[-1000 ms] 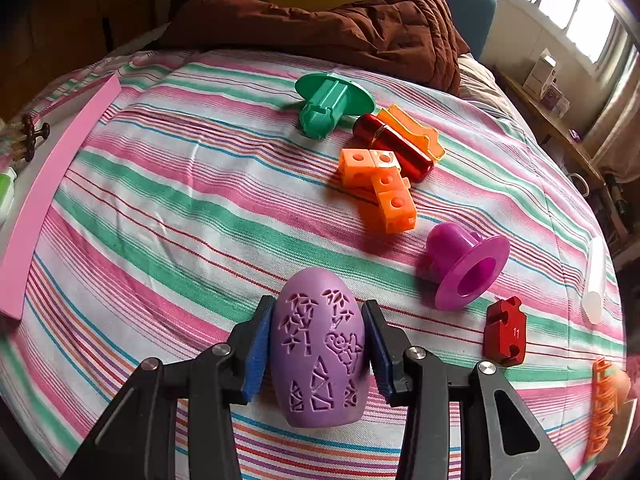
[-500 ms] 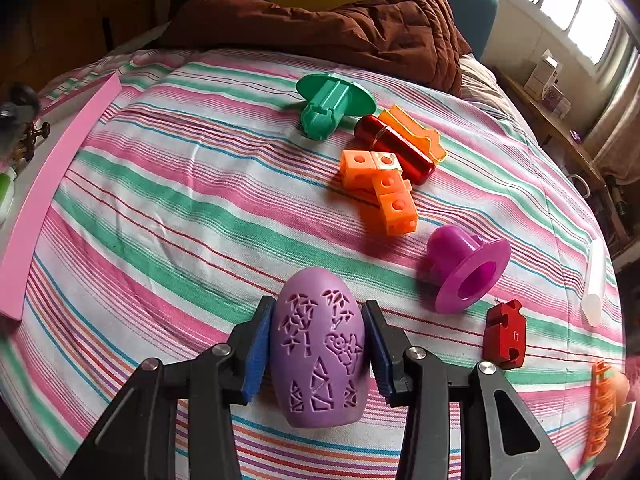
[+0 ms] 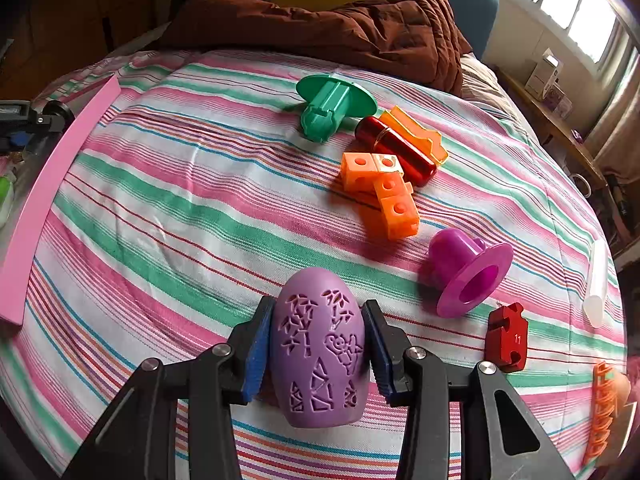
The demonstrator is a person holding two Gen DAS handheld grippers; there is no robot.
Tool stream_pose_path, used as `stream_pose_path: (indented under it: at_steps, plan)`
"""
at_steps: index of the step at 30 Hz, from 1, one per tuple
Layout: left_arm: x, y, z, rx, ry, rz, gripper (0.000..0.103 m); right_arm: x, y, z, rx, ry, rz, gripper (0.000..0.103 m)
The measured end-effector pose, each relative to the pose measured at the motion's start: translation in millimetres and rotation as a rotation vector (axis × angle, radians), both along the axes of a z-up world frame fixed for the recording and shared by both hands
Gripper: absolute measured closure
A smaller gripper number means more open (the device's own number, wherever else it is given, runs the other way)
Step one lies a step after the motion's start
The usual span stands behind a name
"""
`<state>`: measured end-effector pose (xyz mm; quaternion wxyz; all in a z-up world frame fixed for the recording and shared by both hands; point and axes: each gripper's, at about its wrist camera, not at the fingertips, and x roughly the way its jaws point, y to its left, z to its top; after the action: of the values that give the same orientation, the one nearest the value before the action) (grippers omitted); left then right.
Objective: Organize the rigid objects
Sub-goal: 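Carry the cup into the tray and open left tool while right tool holds the purple egg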
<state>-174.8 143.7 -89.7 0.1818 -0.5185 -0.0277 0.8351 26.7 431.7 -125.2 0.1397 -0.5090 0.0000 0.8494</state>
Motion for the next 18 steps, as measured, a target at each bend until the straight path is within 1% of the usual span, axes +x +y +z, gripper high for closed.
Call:
stream_pose_path:
  at_steps: [4, 9, 15, 18]
  plan:
    - [18.6, -5.4, 14.2, -0.031, 0.048, -0.006, 0.056, 0.2, -0.4, 0.3, 0.000, 0.001, 0.000, 0.059]
    - [50.6, -15.8, 34.9, -0.076, 0.138, -0.006, 0.056, 0.4, -0.5, 0.1, 0.006, 0.003, 0.001, 0.059]
    - [82.9, -27.6, 48.7, -0.072, 0.195, 0.014, 0.056, 1.2, -2.4, 0.0, 0.016, 0.005, 0.004, 0.059]
    - [97.6, -36.0, 52.6, -0.062, 0.205, 0.016, 0.056, 1.7, -2.2, -0.3, 0.018, 0.007, 0.003, 0.059]
